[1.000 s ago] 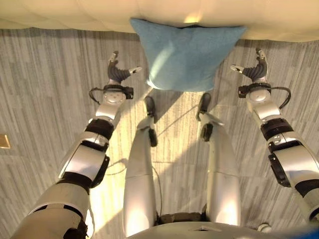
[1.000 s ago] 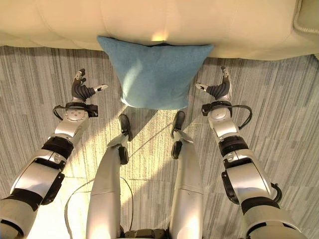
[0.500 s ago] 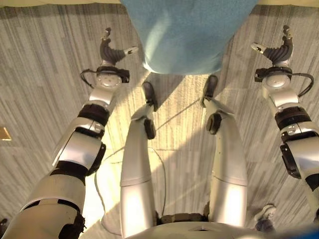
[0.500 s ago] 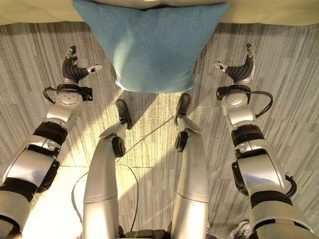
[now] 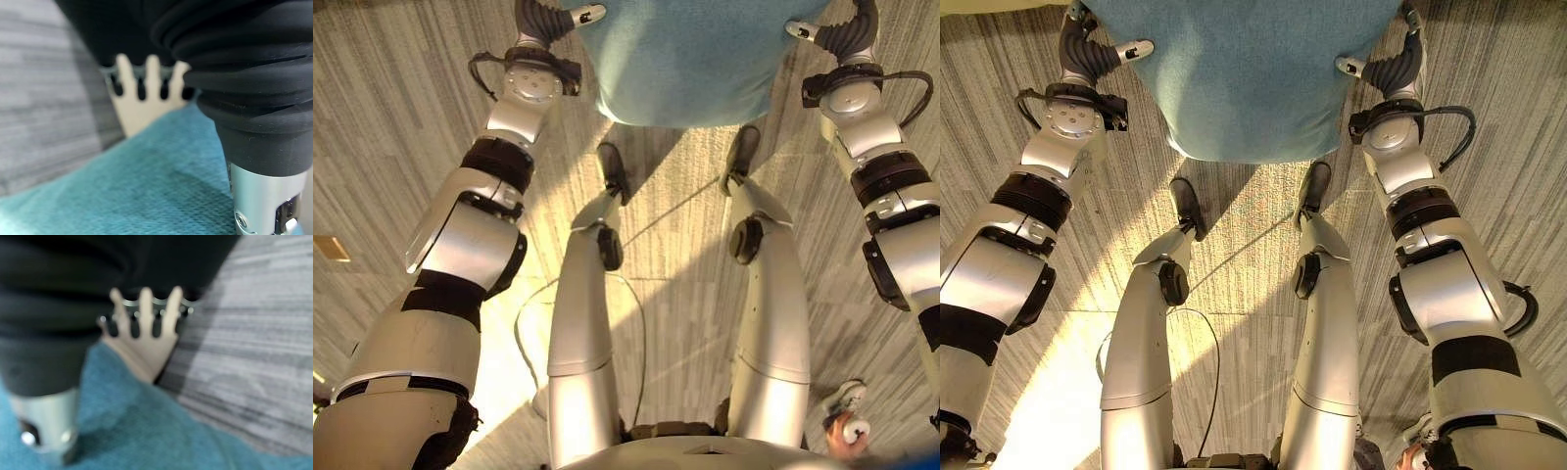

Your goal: Pick up all the scattered cushions and arrange them neatly on the sofa.

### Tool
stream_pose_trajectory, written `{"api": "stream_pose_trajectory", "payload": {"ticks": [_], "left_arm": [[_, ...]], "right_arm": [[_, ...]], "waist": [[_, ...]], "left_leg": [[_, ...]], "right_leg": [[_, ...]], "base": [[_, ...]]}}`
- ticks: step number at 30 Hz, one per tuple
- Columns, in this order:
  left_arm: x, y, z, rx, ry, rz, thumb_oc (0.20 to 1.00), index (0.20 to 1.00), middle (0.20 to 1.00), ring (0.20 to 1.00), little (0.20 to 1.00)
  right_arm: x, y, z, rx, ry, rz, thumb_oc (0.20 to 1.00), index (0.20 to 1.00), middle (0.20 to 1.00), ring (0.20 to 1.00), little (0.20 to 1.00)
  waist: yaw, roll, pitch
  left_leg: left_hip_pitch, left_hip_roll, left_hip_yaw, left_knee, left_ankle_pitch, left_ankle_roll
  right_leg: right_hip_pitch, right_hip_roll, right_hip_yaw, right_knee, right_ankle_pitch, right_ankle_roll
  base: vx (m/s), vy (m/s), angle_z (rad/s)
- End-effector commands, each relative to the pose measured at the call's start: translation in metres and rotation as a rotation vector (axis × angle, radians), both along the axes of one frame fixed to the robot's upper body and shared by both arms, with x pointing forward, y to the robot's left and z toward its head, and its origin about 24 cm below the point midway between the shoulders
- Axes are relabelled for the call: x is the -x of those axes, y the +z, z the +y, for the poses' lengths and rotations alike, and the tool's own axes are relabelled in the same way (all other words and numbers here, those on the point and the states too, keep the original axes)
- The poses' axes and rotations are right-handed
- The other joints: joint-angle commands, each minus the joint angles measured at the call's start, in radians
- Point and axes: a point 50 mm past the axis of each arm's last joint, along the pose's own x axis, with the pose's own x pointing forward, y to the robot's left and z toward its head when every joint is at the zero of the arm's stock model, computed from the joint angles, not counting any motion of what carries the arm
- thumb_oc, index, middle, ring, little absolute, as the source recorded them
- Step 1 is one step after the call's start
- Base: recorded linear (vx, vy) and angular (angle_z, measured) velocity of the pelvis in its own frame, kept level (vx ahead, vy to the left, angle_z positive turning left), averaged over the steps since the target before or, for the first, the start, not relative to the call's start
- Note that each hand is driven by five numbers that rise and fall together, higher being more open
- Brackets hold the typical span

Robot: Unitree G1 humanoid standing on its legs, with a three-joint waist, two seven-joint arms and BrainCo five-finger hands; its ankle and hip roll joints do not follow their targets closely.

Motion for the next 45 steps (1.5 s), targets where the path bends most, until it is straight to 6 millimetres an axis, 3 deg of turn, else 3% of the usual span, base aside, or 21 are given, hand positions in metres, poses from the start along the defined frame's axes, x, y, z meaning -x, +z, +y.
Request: {"api": "stream_pose_trajectory", "payload": {"ticks": [1, 10, 12, 14, 16, 17, 18, 19, 20, 21, 22, 30, 35, 41, 45], "left_arm": [[-0.004, -0.041, 0.014, 0.1, 0.034, 0.086, 1.0, 1.0, 1.0, 1.0, 1.0], [-0.005, -0.028, -0.022, 0.119, -0.073, 0.052, 1.0, 1.0, 1.0, 1.0, 1.0], [-0.003, -0.021, -0.035, 0.122, -0.114, 0.028, 1.0, 1.0, 1.0, 1.0, 1.0], [-0.003, -0.018, -0.037, 0.127, -0.123, 0.015, 1.0, 1.0, 1.0, 1.0, 1.0], [0.002, -0.006, -0.048, 0.137, -0.167, -0.038, 1.0, 1.0, 1.0, 1.0, 1.0], [0.004, -0.003, -0.051, 0.142, -0.179, -0.055, 1.0, 1.0, 1.0, 1.0, 1.0], [0.004, -0.003, -0.051, 0.142, -0.178, -0.055, 1.0, 1.0, 1.0, 1.0, 1.0], [0.005, -0.001, -0.053, 0.148, -0.188, -0.063, 1.0, 1.0, 1.0, 1.0, 1.0], [0.006, 0.002, -0.053, 0.158, -0.199, -0.08, 1.0, 1.0, 1.0, 1.0, 1.0], [0.008, 0.004, -0.054, 0.172, -0.209, -0.096, 0.31, 0.31, 0.31, 0.31, 0.31], [0.009, 0.005, -0.055, 0.178, -0.214, -0.103, 0.2, 0.2, 0.2, 0.2, 0.2], [0.013, -0.001, -0.041, 0.186, -0.219, -0.129, 0.2, 0.2, 0.2, 0.2, 0.2], [0.017, -0.022, -0.031, 0.228, -0.224, -0.117, 0.2, 0.2, 0.2, 0.2, 0.2], [0.032, -0.053, -0.033, 0.308, -0.292, -0.128, 0.2, 0.2, 0.2, 0.2, 0.2], [0.051, -0.082, -0.04, 0.309, -0.361, -0.134, 0.2, 0.2, 0.2, 0.2, 0.2]], "right_arm": [[-0.007, -0.04, 0.009, 0.061, -0.002, 0.115, 1.0, 1.0, 1.0, 1.0, 1.0], [-0.012, -0.027, 0.045, 0.095, 0.079, 0.122, 1.0, 1.0, 1.0, 1.0, 1.0], [-0.013, -0.021, 0.065, 0.106, 0.139, 0.106, 1.0, 1.0, 1.0, 1.0, 1.0], [-0.013, -0.019, 0.071, 0.104, 0.159, 0.098, 1.0, 1.0, 1.0, 1.0, 1.0], [-0.009, -0.009, 0.096, 0.106, 0.247, 0.051, 1.0, 1.0, 1.0, 1.0, 1.0], [-0.007, -0.006, 0.105, 0.104, 0.281, 0.032, 0.592, 0.592, 0.592, 0.592, 0.592], [-0.007, -0.006, 0.105, 0.103, 0.281, 0.032, 0.539, 0.539, 0.539, 0.539, 0.539], [-0.006, -0.002, 0.112, 0.108, 0.303, 0.015, 0.423, 0.423, 0.423, 0.423, 0.423], [-0.004, 0.001, 0.116, 0.109, 0.324, -0.005, 0.2, 0.2, 0.2, 0.2, 0.2], [0.0, 0.005, 0.128, 0.115, 0.369, -0.035, 0.2, 0.2, 0.2, 0.2, 0.2], [0.002, 0.007, 0.131, 0.109, 0.381, -0.049, 0.2, 0.2, 0.2, 0.2, 0.2], [0.012, 0.017, 0.131, 0.076, 0.449, -0.135, 0.2, 0.2, 0.2, 0.2, 0.2], [0.016, 0.009, 0.116, 0.03, 0.46, -0.164, 0.2, 0.2, 0.2, 0.2, 0.2], [0.025, -0.024, 0.097, -0.061, 0.486, -0.171, 0.2, 0.2, 0.2, 0.2, 0.2], [0.037, -0.071, 0.084, -0.103, 0.491, -0.117, 0.2, 0.2, 0.2, 0.2, 0.2]], "waist": [[-0.022, 0.025, -0.137], [0.007, 0.045, -0.122], [0.016, 0.052, -0.126], [0.019, 0.055, -0.128], [0.027, 0.06, -0.135], [0.03, 0.06, -0.139], [0.029, 0.06, -0.139], [0.03, 0.06, -0.142], [0.032, 0.06, -0.146], [0.032, 0.057, -0.154], [0.031, 0.056, -0.157], [0.025, 0.044, -0.208], [0.014, 0.036, -0.232], [0.0, 0.041, -0.228], [-0.019, 0.04, -0.228]], "left_leg": [[-0.08, -0.022, -0.168, 0.044, -0.061, -0.043], [-0.102, -0.025, -0.191, 0.092, -0.06, -0.042], [-0.107, -0.028, -0.197, 0.097, -0.058, -0.042], [-0.108, -0.029, -0.2, 0.095, -0.057, -0.042], [-0.109, -0.031, -0.206, 0.093, -0.052, -0.046], [-0.11, -0.033, -0.206, 0.093, -0.05, -0.048], [-0.111, -0.033, -0.207, 0.093, -0.05, -0.048], [-0.113, -0.034, -0.21, 0.093, -0.047, -0.05], [-0.111, -0.035, -0.212, 0.09, -0.046, -0.052], [-0.11, -0.036, -0.211, 0.081, -0.043, -0.053], [-0.11, -0.036, -0.211, 0.08, -0.041, -0.055], [-0.095, -0.035, -0.213, 0.056, -0.03, -0.064], [-0.018, -0.028, -0.203, -0.018, -0.018, -0.073], [0.162, -0.016, -0.205, -0.114, -0.007, -0.093], [0.368, 0.01, -0.19, -0.244, 0.027, -0.122]], "right_leg": [[0.006, -0.017, 0.036, 0.025, -0.045, 0.164], [0.005, -0.008, 0.027, 0.043, -0.049, 0.156], [0.005, -0.007, 0.023, 0.047, -0.051, 0.153], [0.005, -0.006, 0.021, 0.048, -0.053, 0.153], [0.005, -0.004, 0.018, 0.049, -0.053, 0.153], [0.005, 0.0, 0.018, 0.049, -0.053, 0.153], [0.005, -0.001, 0.017, 0.049, -0.053, 0.153], [0.005, 0.0, 0.015, 0.049, -0.053, 0.153], [0.005, 0.001, 0.014, 0.049, -0.053, 0.153], [0.005, 0.003, 0.014, 0.048, -0.053, 0.154], [0.005, 0.004, 0.013, 0.047, -0.053, 0.154], [0.005, 0.018, 0.015, 0.049, -0.05, 0.152], [0.066, 0.023, 0.004, 0.012, -0.044, 0.149], [0.257, 0.022, -0.028, -0.077, -0.043, 0.146], [0.471, 0.018, -0.061, -0.188, -0.045, 0.139]], "base": [[0.0, 0.0, 0.0], [0.0, 0.002, -0.02], [0.0, 0.0, 0.0], [0.0, 0.0, 0.0], [0.0, 0.0, 0.0], [0.0, 0.0, 0.0], [0.0, 0.0, 0.0], [0.0, 0.0, 0.0], [0.0, 0.0, 0.0], [0.0, 0.0, 0.0], [0.0, 0.0, 0.0], [0.0, -0.015, -0.02], [-0.04, -0.039, -0.02], [-0.05, -0.044, 0.02], [-0.05, -0.044, 0.06]]}}
